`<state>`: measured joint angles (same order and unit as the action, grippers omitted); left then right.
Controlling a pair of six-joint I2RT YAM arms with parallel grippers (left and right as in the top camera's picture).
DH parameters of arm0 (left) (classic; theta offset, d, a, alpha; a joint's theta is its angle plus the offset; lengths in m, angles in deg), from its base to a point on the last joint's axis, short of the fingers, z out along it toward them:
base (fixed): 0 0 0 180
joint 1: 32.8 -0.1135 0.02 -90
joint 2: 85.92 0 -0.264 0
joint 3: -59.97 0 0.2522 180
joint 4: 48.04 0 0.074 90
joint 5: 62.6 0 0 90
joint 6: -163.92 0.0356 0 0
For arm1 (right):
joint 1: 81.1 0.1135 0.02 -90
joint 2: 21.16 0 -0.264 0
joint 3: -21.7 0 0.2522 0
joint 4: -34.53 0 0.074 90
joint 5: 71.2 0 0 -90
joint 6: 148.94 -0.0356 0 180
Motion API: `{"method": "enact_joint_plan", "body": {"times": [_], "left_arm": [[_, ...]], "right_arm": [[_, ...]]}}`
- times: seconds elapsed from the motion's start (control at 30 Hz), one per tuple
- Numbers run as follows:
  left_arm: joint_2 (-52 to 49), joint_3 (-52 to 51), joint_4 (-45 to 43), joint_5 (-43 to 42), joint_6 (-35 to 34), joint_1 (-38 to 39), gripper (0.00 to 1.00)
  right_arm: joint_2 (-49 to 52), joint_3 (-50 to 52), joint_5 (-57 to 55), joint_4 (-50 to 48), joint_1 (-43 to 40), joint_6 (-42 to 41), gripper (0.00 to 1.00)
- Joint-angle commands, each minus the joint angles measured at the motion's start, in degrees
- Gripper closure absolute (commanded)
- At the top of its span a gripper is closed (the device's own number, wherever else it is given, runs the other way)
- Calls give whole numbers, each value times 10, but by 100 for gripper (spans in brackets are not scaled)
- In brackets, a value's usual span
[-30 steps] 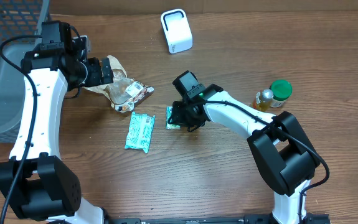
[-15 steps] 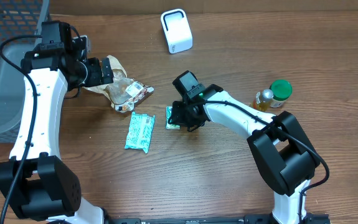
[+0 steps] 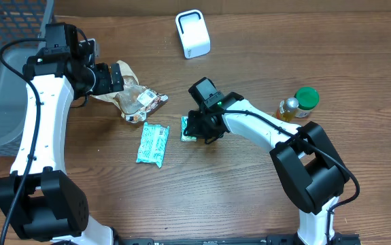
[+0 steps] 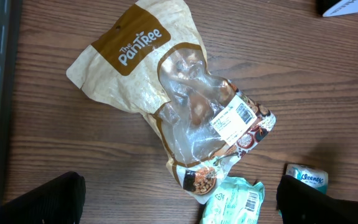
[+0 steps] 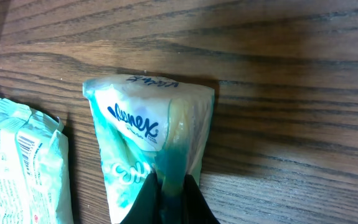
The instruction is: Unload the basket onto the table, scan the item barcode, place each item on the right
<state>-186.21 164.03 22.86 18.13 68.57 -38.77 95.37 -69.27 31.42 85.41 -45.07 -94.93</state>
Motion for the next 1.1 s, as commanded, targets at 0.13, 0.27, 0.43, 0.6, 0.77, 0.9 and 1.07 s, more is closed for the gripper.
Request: {"method": "enact_joint_plan", "body": {"times": [0.13,0.27,0.43,0.6,0.77,0.9,1.07], "left_arm": [[2,1,-2,-6,17,7,0],[2,1,-2,-7,17,9,1],[2,1,-2,-7,17,9,0],[2,1,-2,-7,17,7,0],[2,1,-2,-6,17,7,0],[2,1,-2,-6,17,8,1],[2,1,-2,-6,17,8,0]], "right_arm": [[24,3,-14,2,2,4,96],[24,3,-14,2,2,4,96],[24,3,-14,2,2,4,96],[24,3,-14,2,2,4,96],[24,2,-14,2,2,4,96],[16,2,-13,4,2,4,96],[-15,-6,-13,31,2,4,96]]}}
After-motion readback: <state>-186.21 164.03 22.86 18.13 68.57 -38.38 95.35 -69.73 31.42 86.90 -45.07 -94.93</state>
